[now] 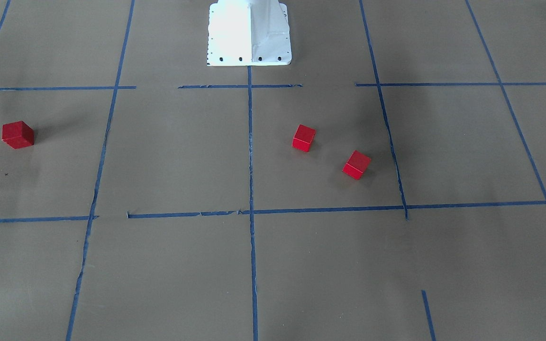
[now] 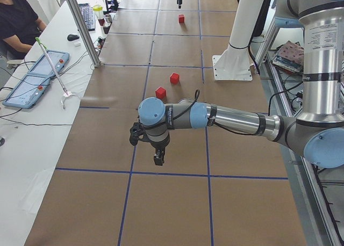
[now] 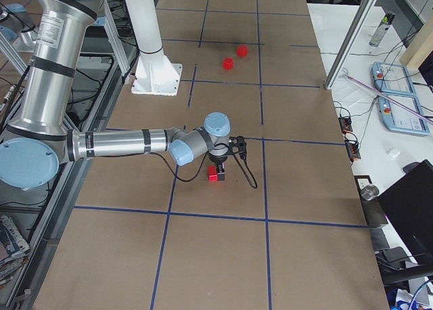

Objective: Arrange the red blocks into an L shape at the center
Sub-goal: 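Lower the right gripper onto the lone red cube and grasp it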

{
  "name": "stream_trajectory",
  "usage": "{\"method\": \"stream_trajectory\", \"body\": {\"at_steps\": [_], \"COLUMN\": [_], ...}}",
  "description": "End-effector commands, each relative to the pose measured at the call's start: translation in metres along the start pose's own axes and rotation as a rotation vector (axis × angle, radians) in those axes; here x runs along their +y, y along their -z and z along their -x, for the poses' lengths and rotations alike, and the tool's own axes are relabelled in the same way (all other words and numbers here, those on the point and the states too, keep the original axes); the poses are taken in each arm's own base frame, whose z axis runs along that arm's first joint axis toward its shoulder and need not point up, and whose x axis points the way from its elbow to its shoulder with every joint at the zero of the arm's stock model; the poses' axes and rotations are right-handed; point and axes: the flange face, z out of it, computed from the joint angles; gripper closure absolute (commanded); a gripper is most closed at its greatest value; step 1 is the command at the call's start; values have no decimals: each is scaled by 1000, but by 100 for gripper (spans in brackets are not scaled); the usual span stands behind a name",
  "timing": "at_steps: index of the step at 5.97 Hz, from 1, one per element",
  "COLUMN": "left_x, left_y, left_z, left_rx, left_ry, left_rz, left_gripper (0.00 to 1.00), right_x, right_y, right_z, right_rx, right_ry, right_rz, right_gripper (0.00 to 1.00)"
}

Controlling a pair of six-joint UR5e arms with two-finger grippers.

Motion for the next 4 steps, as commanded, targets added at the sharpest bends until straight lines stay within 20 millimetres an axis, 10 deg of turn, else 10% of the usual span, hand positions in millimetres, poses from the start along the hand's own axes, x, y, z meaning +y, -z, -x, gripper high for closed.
{"method": "stream_trajectory", "body": {"at_steps": [1,4], "left_x": [0,0], "left_y": [0,-2], "left_z": [0,2], "left_rx": [-1,0], "left_ry": [0,4], "left_rz": [0,6], "left_gripper": [0,0], "right_x": [7,11], "right_y": [-30,-43], "right_z": [28,32], "right_rx": [24,40], "right_ry": [41,62], "right_rz": [37,58], "right_gripper": [2,3]}}
